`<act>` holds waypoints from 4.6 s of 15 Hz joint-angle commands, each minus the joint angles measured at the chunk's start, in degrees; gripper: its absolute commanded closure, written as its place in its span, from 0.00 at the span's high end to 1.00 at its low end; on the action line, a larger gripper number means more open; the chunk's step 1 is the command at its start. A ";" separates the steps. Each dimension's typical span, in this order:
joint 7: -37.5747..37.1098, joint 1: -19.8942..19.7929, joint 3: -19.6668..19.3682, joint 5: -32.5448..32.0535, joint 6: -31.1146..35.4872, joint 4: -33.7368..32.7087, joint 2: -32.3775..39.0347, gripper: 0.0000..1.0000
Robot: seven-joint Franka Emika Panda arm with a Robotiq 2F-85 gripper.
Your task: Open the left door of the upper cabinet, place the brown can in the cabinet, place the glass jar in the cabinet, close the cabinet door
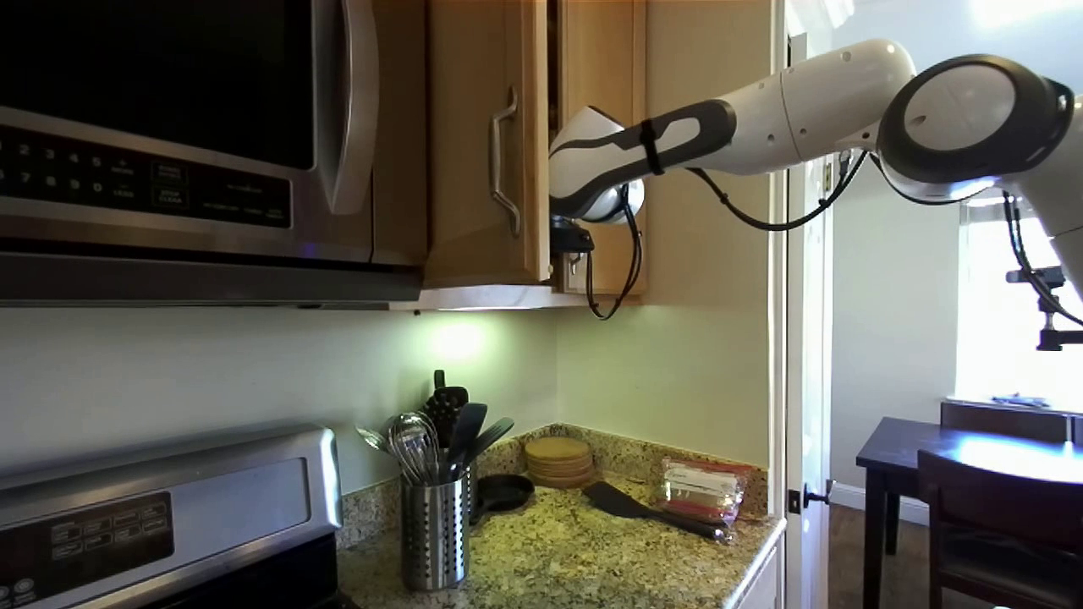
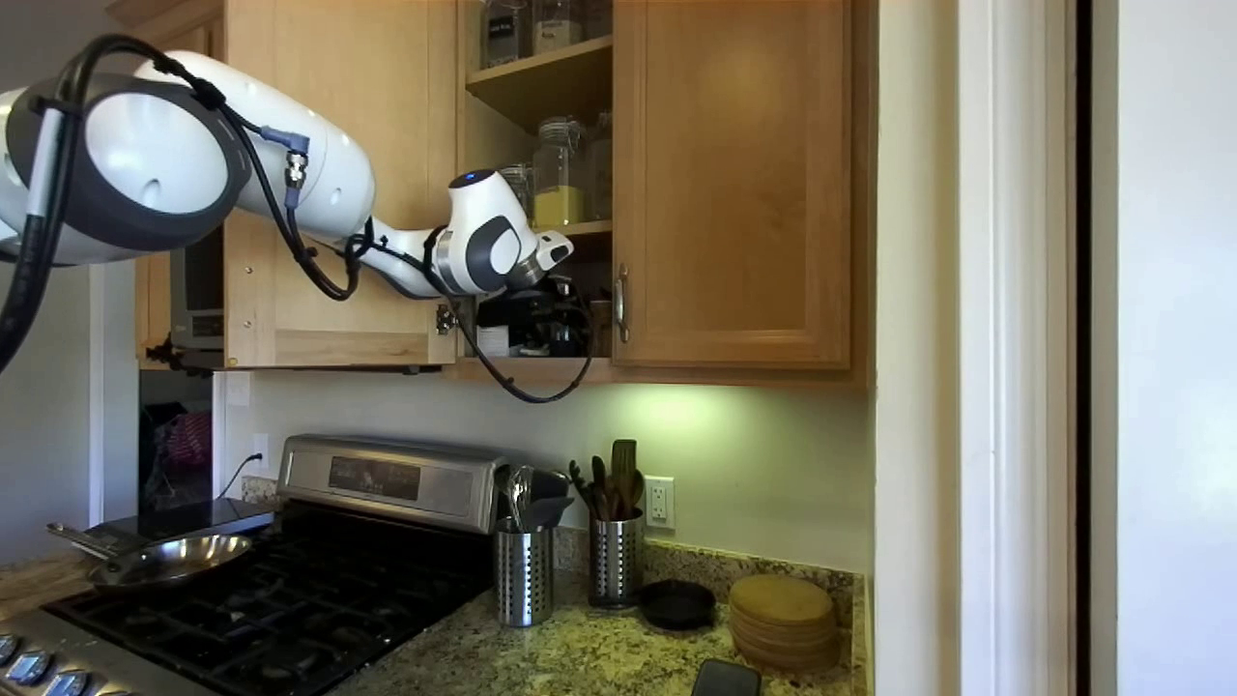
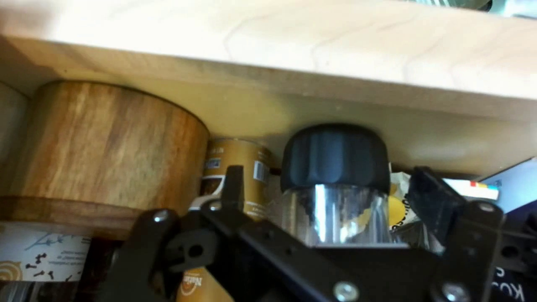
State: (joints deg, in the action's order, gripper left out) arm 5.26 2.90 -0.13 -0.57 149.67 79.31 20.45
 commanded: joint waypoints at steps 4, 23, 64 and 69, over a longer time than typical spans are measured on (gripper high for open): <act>-10.54 2.72 -1.99 -9.42 0.55 13.62 -10.93 1.00; -19.73 -1.53 0.15 -12.51 -2.35 46.80 -24.28 1.00; 6.95 13.85 -1.03 6.44 1.55 73.01 -60.93 1.00; 6.63 18.68 1.27 7.52 2.66 69.95 -60.78 1.00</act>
State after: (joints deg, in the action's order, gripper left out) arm 10.49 19.19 0.62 5.33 151.35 150.21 -39.82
